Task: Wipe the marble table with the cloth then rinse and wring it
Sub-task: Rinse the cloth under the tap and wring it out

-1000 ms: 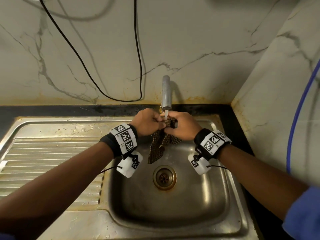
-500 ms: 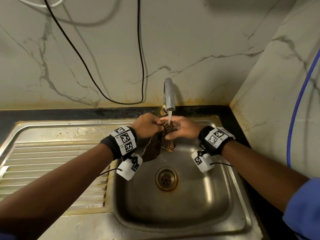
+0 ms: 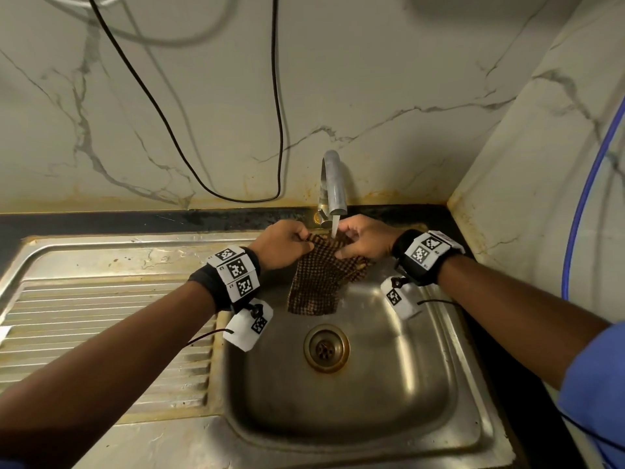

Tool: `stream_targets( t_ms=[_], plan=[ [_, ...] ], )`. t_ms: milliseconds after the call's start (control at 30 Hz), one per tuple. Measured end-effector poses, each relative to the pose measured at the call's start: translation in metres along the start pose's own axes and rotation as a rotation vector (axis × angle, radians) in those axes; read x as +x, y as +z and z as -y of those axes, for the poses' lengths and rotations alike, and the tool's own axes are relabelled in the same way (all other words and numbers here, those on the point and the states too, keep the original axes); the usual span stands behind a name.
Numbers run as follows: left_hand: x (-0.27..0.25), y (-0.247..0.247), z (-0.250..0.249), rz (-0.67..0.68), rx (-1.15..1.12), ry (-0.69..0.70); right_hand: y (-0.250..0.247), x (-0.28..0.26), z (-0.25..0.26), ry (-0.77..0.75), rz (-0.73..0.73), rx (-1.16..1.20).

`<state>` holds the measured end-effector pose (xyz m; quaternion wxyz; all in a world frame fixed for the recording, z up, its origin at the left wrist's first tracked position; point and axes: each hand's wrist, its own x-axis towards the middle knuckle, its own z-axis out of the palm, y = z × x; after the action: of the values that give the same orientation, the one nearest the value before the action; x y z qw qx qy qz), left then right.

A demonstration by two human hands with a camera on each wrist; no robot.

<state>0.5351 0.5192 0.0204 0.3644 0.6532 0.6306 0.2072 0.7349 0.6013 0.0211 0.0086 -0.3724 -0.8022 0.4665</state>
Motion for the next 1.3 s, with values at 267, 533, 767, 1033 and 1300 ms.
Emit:
stream_targets(
  t_ms=[267, 533, 767, 1033, 1300],
  plan=[
    [0.005, 0.005, -0.022, -0.027, 0.388, 0.149, -0.008, 0.008, 0.011, -0.017, -0.002, -0.144],
    [0.021, 0.005, -0.024, -0.021, 0.346, 0.102, -0.023, 0.005, 0.004, 0.016, 0.07, -0.142],
    [0.021, 0.004, -0.018, 0.063, 0.155, 0.07, -0.035, -0.002, -0.001, 0.03, 0.121, -0.189],
    [0.009, -0.006, -0.016, 0.085, 0.196, 0.042, -0.023, 0.0, 0.01, -0.077, 0.001, -0.152],
    [0.011, 0.002, -0.02, 0.016, 0.358, 0.056, -0.012, 0.011, 0.02, -0.086, -0.076, -0.126]
  ],
)
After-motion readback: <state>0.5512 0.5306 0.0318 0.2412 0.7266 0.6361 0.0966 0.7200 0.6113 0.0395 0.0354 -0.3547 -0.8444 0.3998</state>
